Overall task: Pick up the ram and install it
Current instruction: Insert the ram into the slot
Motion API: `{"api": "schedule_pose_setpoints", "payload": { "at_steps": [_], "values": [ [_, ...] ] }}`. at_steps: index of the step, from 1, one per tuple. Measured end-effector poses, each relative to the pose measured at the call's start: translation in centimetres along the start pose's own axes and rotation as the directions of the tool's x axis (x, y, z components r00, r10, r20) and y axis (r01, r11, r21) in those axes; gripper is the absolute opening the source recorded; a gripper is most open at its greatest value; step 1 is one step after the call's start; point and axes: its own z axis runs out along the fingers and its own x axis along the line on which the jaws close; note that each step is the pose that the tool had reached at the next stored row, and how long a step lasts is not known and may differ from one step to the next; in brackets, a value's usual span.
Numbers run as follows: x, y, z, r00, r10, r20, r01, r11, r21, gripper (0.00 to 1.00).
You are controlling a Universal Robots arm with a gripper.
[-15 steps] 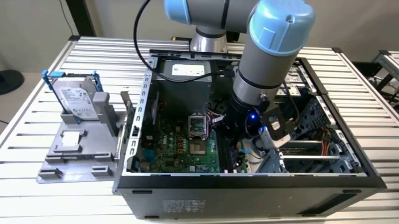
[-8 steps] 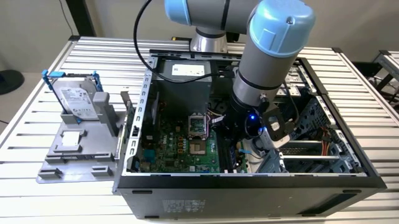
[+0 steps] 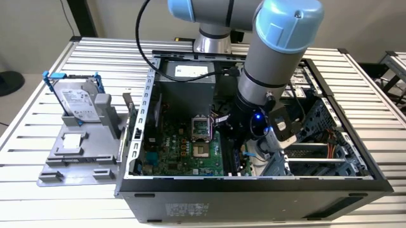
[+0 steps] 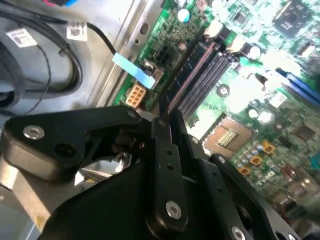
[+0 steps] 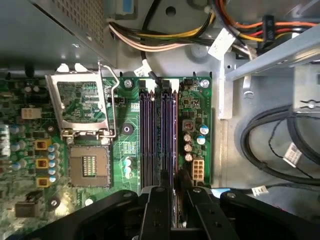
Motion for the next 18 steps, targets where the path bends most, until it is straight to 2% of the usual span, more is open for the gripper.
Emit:
{"api": "schedule_pose_setpoints", "payload": {
  "at_steps": [5, 6, 10, 11, 18],
  "values": [
    [0.04, 0.04, -2.23, 1.0, 0.0, 0.0, 0.0, 1.0, 0.0, 1.0],
    [0.04, 0.05, -2.49, 1.0, 0.0, 0.0001, 0.0, 1.0, -0.0002, 1.0],
    [0.05, 0.05, -2.5, 1.0, 0.0, 0.0001, 0.0, 1.0, -0.0003, 1.0],
    [0.05, 0.05, -2.5, 1.0, 0.0, 0.0, 0.0, 1.0, -0.0003, 0.0],
    [0.1, 0.05, -2.51, 1.0, 0.0, 0.0, 0.0, 1.0, -0.0001, 0.0]
  ]
}}
